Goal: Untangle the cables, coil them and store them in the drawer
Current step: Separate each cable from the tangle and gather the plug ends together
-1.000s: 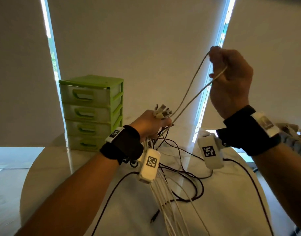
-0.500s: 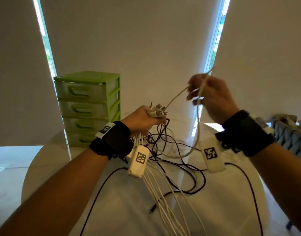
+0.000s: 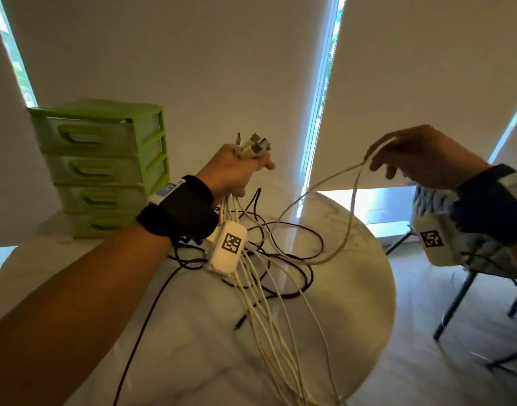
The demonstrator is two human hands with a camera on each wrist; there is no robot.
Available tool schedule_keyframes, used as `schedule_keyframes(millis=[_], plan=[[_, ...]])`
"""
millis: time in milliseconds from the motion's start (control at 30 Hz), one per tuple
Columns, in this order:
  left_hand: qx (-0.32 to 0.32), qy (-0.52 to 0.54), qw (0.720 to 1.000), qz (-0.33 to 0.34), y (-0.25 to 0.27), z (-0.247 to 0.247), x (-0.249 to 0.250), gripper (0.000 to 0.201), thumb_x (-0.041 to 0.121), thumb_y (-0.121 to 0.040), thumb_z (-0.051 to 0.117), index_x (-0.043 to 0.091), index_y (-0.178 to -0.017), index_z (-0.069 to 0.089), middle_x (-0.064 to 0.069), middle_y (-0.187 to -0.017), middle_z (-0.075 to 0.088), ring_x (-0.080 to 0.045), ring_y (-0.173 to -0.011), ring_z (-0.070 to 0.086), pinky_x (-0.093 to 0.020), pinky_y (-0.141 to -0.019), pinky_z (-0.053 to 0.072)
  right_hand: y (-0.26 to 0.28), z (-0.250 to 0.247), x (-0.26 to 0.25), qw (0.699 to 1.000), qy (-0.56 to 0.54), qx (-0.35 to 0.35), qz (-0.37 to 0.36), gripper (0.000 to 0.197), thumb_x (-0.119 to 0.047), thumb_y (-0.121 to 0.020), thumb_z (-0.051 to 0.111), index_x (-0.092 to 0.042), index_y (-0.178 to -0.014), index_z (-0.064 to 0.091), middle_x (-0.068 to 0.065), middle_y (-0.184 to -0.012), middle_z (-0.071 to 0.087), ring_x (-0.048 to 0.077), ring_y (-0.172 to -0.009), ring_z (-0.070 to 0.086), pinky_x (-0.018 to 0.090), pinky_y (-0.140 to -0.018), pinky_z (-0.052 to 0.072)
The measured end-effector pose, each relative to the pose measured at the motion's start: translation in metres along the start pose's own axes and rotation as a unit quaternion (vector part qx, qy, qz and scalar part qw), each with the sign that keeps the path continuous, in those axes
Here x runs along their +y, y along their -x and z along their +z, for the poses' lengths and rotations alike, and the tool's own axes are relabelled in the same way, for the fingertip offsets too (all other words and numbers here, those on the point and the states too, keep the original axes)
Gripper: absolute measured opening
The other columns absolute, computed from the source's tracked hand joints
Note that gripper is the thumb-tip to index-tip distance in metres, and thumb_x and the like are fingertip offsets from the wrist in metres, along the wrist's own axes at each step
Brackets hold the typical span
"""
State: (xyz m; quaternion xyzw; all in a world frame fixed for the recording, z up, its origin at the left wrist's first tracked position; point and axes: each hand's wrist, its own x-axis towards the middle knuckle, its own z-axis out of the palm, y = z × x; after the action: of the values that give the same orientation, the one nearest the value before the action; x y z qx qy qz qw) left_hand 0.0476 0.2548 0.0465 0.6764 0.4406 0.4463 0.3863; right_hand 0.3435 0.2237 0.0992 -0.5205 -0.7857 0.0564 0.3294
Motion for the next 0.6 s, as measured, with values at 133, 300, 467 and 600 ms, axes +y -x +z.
schedule_keyframes(millis=[133, 300, 467, 600], plan=[[-0.035, 0.060, 0.997, 0.030, -0.004, 0.017, 0.017, 0.026, 0.033, -0.098, 0.050, 0.011, -0.094, 0.065, 0.005, -0.053, 0.031, -0.009, -0.045, 0.025, -0.020, -0.039, 0.025, 0.010, -0.018, 0.040, 0.994, 0.074, 0.006, 0.080, 0.035, -0.003, -0.091, 0.056, -0.031, -0.076, 0.071, -0.003, -0.073, 0.073, 0.019, -0.062, 0.066, 0.042, -0.068, 0.056], [-0.076, -0.036, 0.996, -0.036, -0.008, 0.047, 0.002, 0.020, 0.027, -0.092, 0.063, 0.016, -0.109, 0.067, 0.006, -0.056, 0.041, -0.004, -0.041, 0.035, -0.019, -0.039, 0.032, 0.029, -0.027, 0.039, 0.956, -0.248, 0.150, 0.039, 0.018, -0.037, -0.076, 0.068, -0.020, -0.083, 0.069, -0.002, -0.077, 0.074, 0.015, -0.064, 0.070, 0.024, -0.056, 0.052], [-0.195, -0.201, 0.950, -0.142, -0.005, 0.093, -0.039, 0.018, 0.031, -0.087, 0.069, 0.017, -0.098, 0.066, 0.002, -0.071, 0.051, -0.012, -0.058, 0.045, -0.023, -0.050, 0.036, 0.020, -0.031, 0.010, 0.893, -0.388, 0.224, -0.034, 0.012, -0.033, -0.090, 0.062, -0.021, -0.089, 0.064, -0.003, -0.075, 0.072, 0.012, -0.065, 0.069, 0.019, -0.051, 0.045], [-0.196, -0.221, 0.939, -0.177, -0.008, 0.078, -0.054, 0.015, 0.030, -0.091, 0.063, 0.015, -0.094, 0.065, 0.001, -0.067, 0.048, -0.011, -0.052, 0.041, -0.020, -0.043, 0.035, 0.021, -0.048, 0.031, 0.863, -0.386, 0.325, -0.015, 0.009, -0.038, -0.090, 0.059, -0.030, -0.087, 0.060, -0.012, -0.075, 0.068, 0.007, -0.060, 0.064, 0.018, -0.047, 0.038]])
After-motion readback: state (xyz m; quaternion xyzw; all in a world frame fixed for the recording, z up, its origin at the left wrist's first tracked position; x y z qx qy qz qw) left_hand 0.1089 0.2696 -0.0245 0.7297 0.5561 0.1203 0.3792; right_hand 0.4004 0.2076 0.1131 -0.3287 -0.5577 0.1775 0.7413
